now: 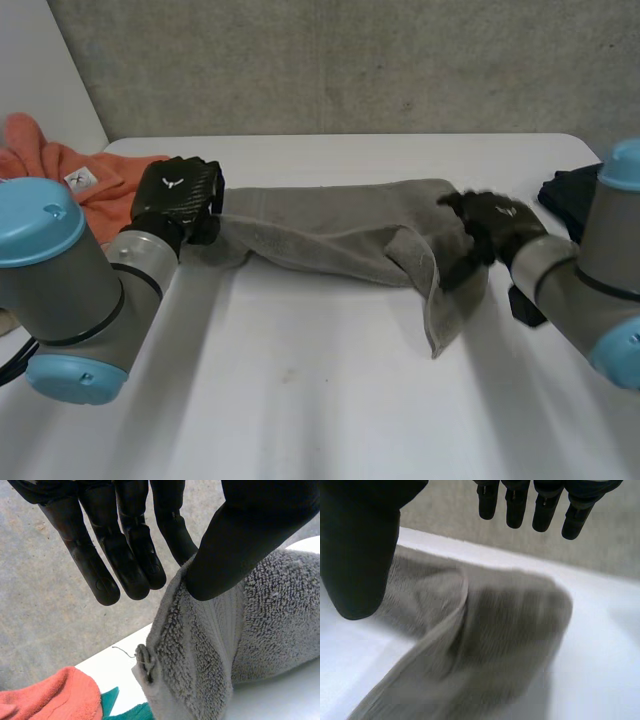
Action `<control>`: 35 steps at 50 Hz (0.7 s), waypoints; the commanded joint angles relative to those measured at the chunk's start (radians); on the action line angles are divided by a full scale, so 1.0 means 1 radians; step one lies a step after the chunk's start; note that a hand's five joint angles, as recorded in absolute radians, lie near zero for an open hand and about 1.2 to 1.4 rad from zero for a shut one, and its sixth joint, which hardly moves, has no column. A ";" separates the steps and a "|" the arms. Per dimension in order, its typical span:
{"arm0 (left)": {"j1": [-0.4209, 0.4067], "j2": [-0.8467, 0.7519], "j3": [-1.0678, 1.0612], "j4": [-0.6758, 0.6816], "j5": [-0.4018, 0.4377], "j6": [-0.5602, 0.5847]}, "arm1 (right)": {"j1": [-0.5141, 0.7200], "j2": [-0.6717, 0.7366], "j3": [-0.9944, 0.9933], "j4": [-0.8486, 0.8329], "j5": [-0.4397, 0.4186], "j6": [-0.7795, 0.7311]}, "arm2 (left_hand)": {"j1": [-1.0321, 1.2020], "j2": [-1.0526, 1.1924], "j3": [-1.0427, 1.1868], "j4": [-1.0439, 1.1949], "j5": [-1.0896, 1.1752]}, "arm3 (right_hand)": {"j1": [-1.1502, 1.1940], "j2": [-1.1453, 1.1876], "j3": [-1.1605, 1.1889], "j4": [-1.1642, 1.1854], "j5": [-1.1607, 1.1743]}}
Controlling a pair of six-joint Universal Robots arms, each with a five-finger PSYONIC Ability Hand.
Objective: Fold the laundry.
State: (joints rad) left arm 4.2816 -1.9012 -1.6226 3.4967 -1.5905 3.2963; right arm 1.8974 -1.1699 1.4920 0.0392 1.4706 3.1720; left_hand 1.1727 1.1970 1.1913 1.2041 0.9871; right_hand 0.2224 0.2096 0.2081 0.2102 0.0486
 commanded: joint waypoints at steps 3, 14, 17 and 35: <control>0.006 0.033 -0.037 -0.005 0.004 0.000 | -0.006 -0.014 0.183 -0.008 -0.010 0.123 | 0.224 0.199 0.205 0.192 0.235 | -0.048 -0.035 -0.034 -0.036 -0.049; 0.011 0.037 -0.053 -0.004 0.012 -0.001 | 0.123 0.101 0.162 -0.153 0.191 0.120 | 0.224 0.199 0.205 0.192 0.235 | -0.010 0.003 0.005 0.003 -0.010; 0.012 0.037 -0.054 -0.004 0.011 -0.001 | 0.157 0.140 0.139 -0.163 0.252 0.115 | 0.224 0.199 0.205 0.192 0.235 | -0.010 0.003 0.005 0.002 -0.010; 0.053 0.105 -0.076 -0.024 0.007 -0.014 | 0.049 0.058 0.114 -0.332 0.341 -0.125 | 0.224 0.199 0.205 0.192 0.235 | 1.174 1.187 1.188 1.186 1.173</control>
State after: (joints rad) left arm 4.3019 -1.8476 -1.6895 3.4884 -1.5826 3.2839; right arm 2.0343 -0.9804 1.5735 -0.2500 1.8521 3.1768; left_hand 1.1727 1.1970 1.1914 1.2041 0.9870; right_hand 1.1426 1.1807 1.1755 1.1790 0.9838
